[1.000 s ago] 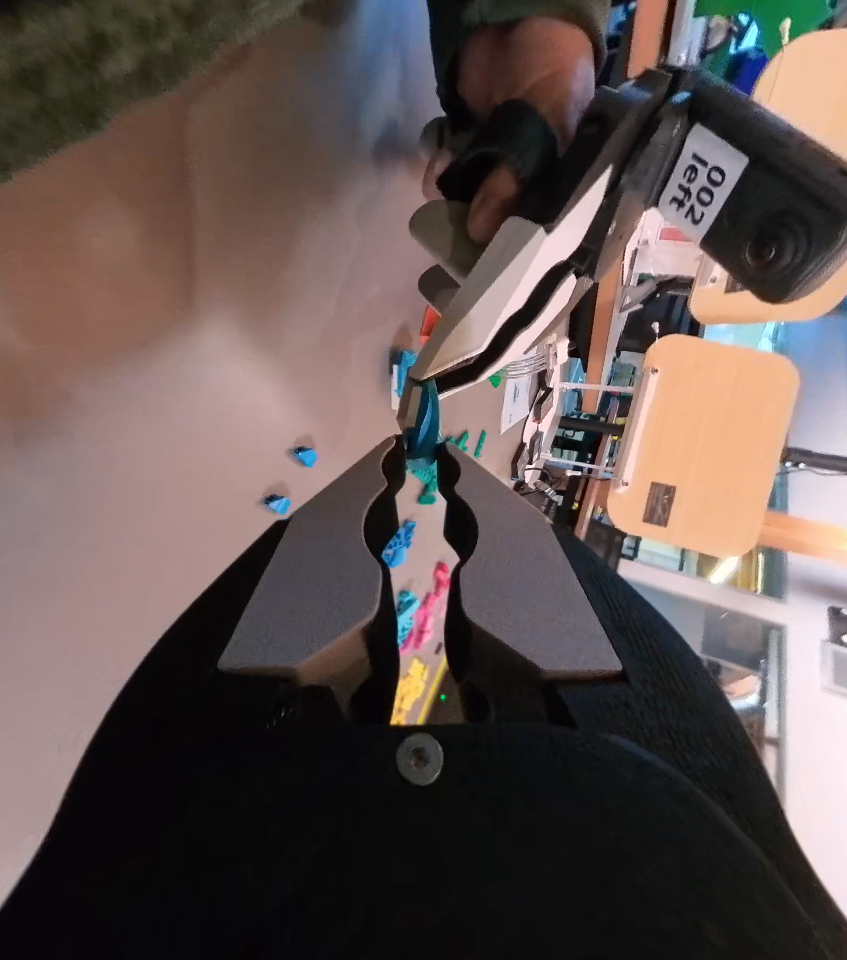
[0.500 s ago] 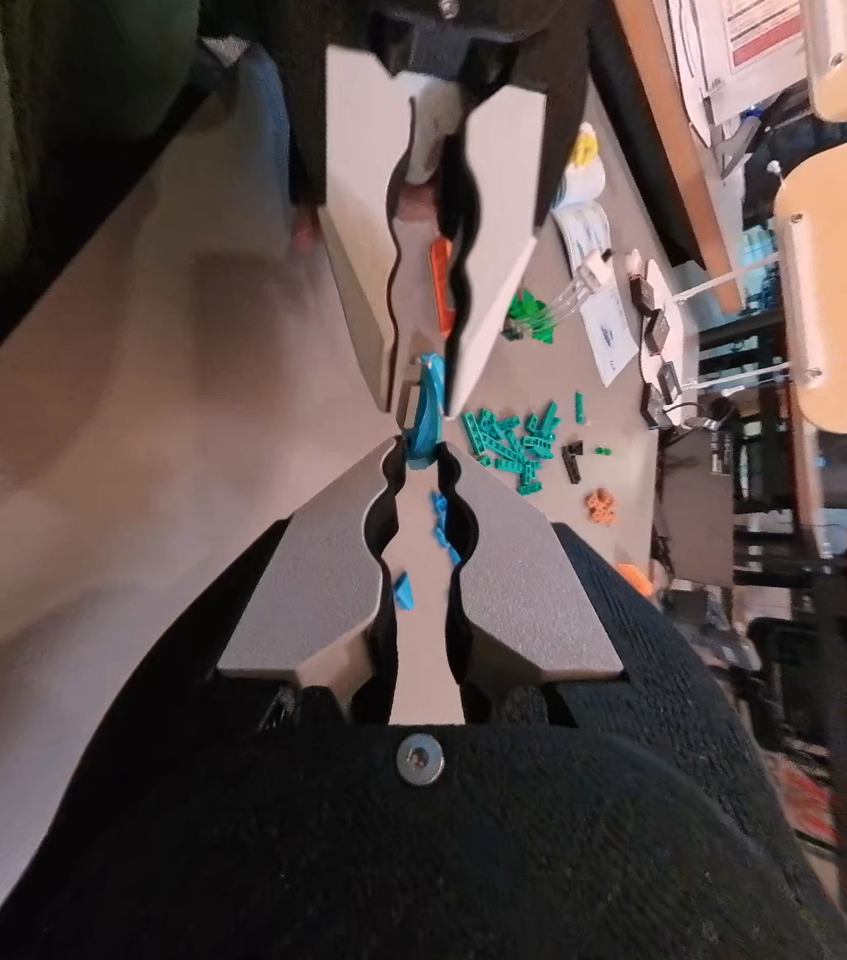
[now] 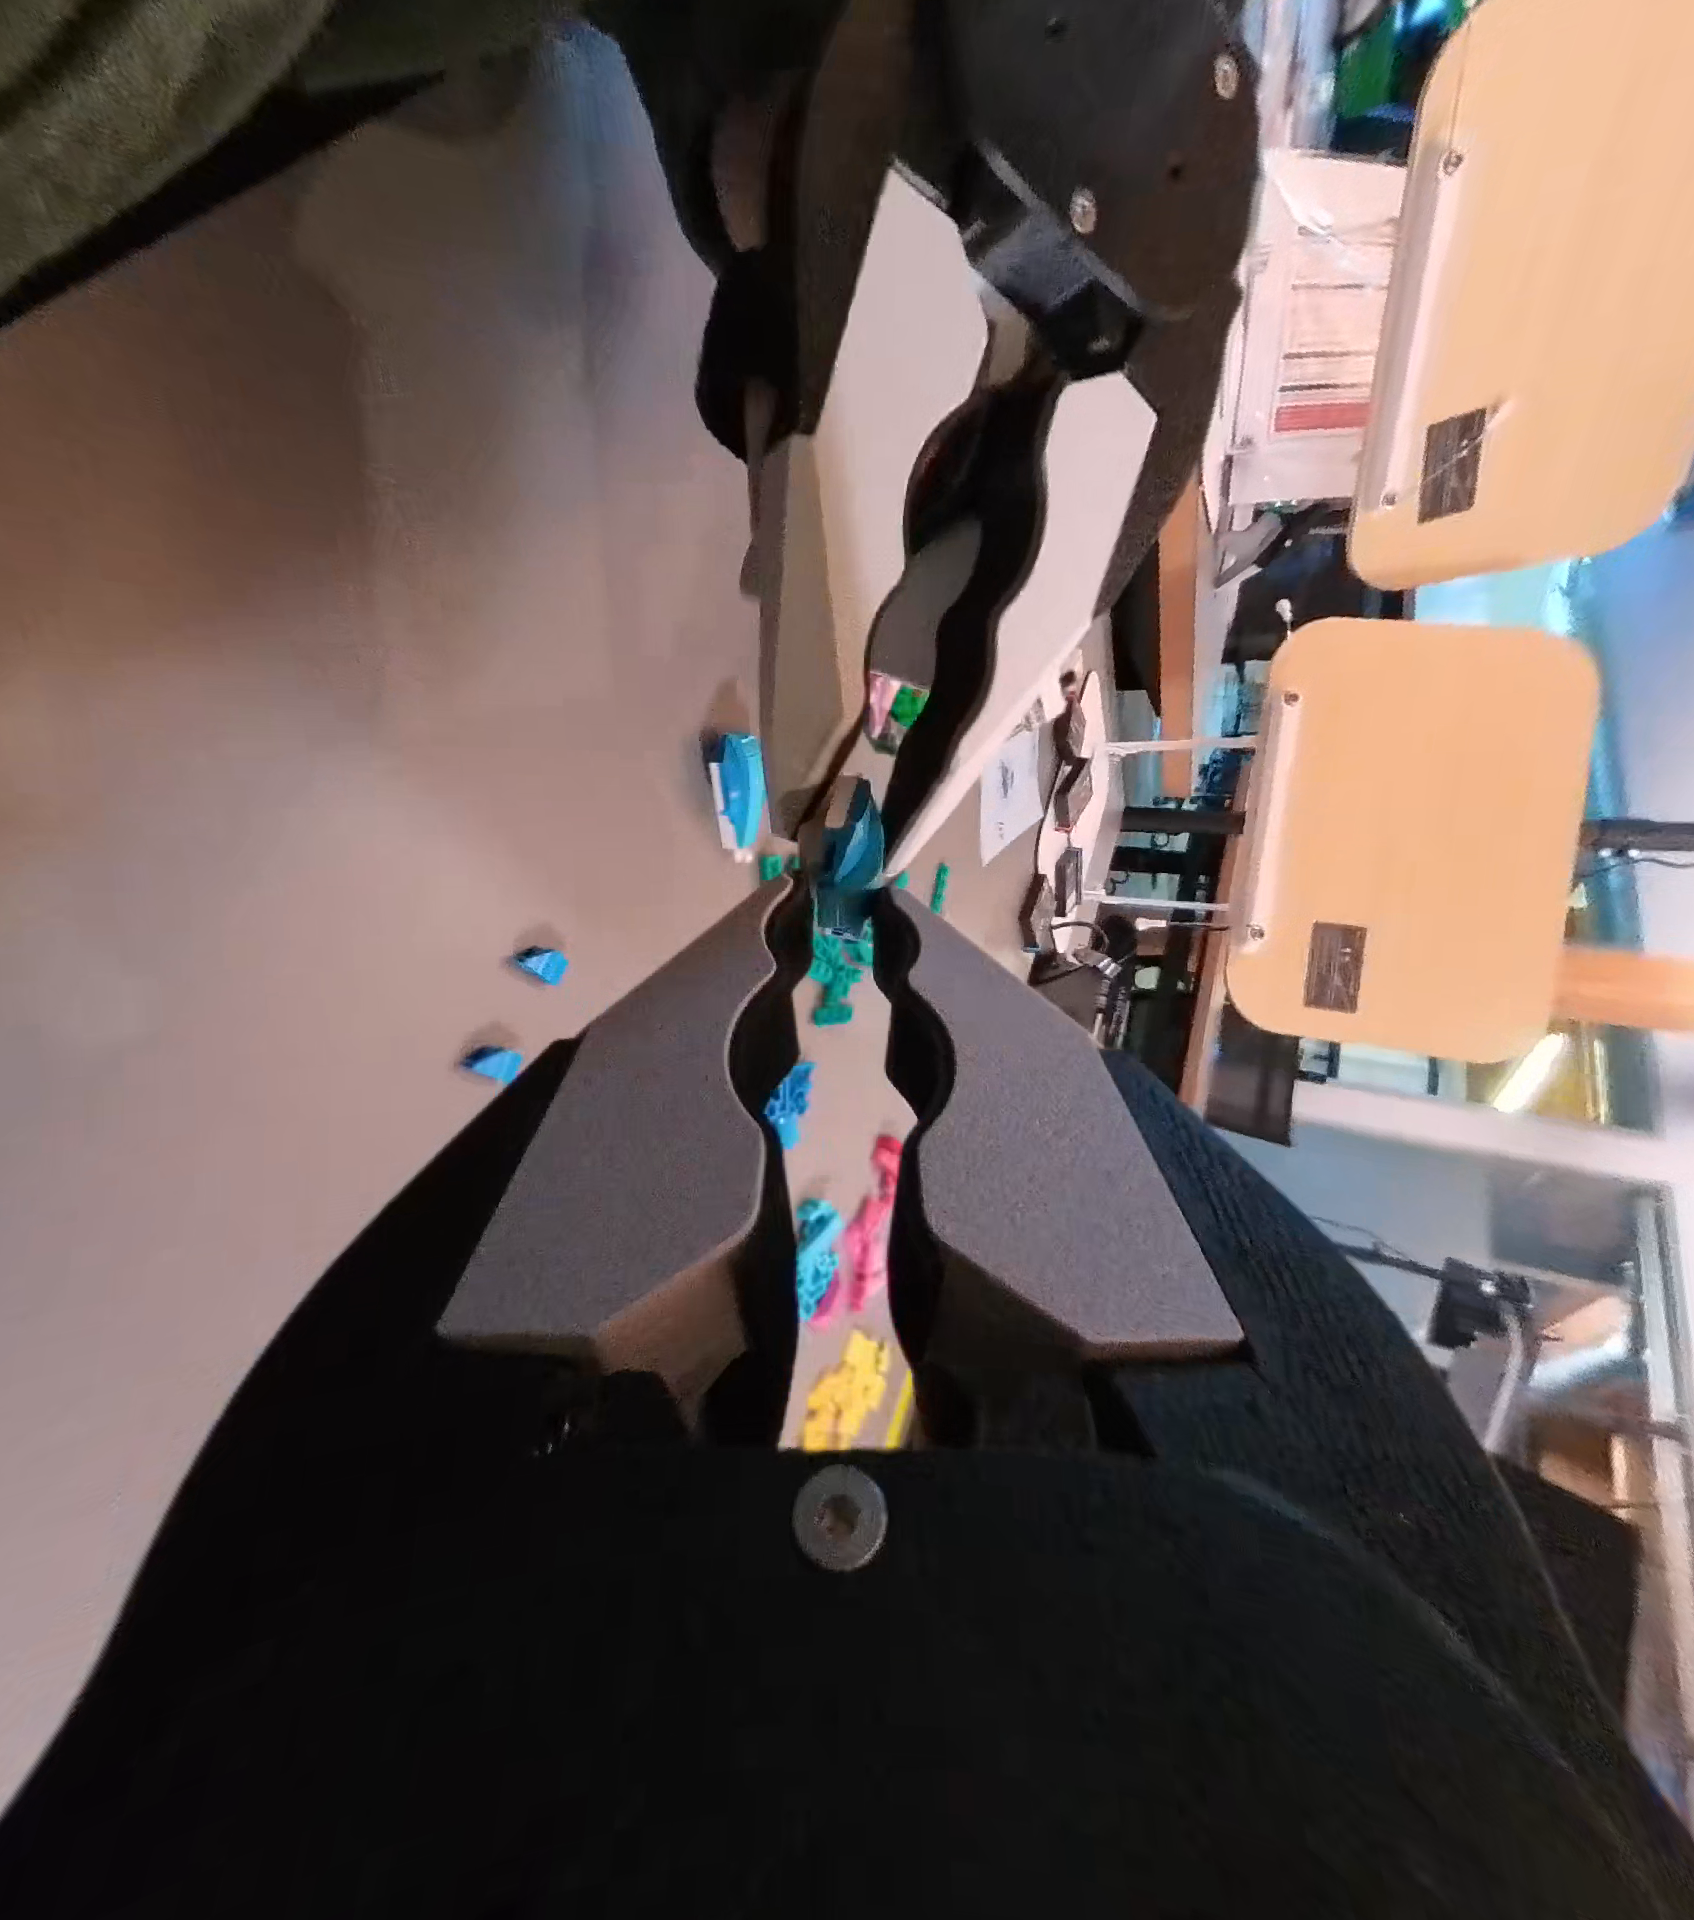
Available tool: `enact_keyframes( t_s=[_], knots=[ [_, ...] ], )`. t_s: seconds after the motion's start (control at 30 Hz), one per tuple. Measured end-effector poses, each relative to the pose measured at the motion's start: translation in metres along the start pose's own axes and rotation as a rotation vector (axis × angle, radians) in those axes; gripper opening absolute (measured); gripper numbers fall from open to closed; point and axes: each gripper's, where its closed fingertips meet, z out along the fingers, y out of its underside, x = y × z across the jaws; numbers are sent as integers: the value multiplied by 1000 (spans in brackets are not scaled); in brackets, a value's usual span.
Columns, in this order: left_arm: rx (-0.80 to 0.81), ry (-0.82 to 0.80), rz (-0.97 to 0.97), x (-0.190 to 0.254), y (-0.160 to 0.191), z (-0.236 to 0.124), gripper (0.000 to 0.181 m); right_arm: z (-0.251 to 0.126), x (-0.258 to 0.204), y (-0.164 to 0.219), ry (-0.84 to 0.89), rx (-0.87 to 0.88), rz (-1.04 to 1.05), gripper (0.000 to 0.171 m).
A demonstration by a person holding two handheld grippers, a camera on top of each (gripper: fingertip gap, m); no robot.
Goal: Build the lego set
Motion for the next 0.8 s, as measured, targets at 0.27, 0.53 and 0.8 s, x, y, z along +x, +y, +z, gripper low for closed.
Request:
enact_keyframes(
  t_s=[0.27, 0.53, 0.8],
  knots=[
    [43, -7, -23, -3, -3, -3, 12, 2, 7, 0, -39, 59, 261, 15],
    [239, 25, -165, -12, -26, -18, 12, -6, 27, -13, -60, 236, 540, 25],
    [440, 168, -409, -16, -44, -33, 12, -14, 49, -30, -69, 399, 708, 9]
  ],
)
